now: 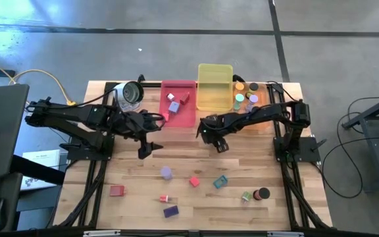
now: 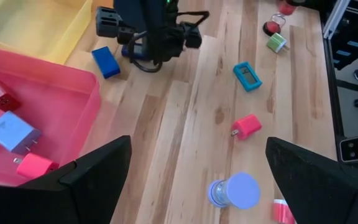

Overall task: Pick & Place Office items
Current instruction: Put the top purple digital clock into the yellow bin

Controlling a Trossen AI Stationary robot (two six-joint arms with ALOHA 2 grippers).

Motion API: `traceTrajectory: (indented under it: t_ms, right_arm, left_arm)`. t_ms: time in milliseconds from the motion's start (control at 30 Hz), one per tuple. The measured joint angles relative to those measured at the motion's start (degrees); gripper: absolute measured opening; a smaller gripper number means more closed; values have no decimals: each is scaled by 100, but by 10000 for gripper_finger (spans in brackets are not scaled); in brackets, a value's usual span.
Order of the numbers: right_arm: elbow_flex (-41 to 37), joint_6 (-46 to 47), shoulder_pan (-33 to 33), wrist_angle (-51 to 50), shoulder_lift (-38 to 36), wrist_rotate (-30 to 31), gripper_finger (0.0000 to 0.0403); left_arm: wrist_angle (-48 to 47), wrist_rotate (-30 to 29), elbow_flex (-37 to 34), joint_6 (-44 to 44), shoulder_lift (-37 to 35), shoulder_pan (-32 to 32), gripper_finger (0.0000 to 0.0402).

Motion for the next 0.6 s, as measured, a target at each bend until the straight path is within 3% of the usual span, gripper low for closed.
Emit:
traceTrajectory:
  t_ms: [167, 600]
  right_arm:
    - [4, 515, -46, -14, -2, 14, 217]
    - [15, 265, -34, -73, -24, 199, 217]
  left_arm:
    - [2, 2, 0, 2, 0, 50, 363]
    - [37, 4, 0, 15, 0, 48, 363]
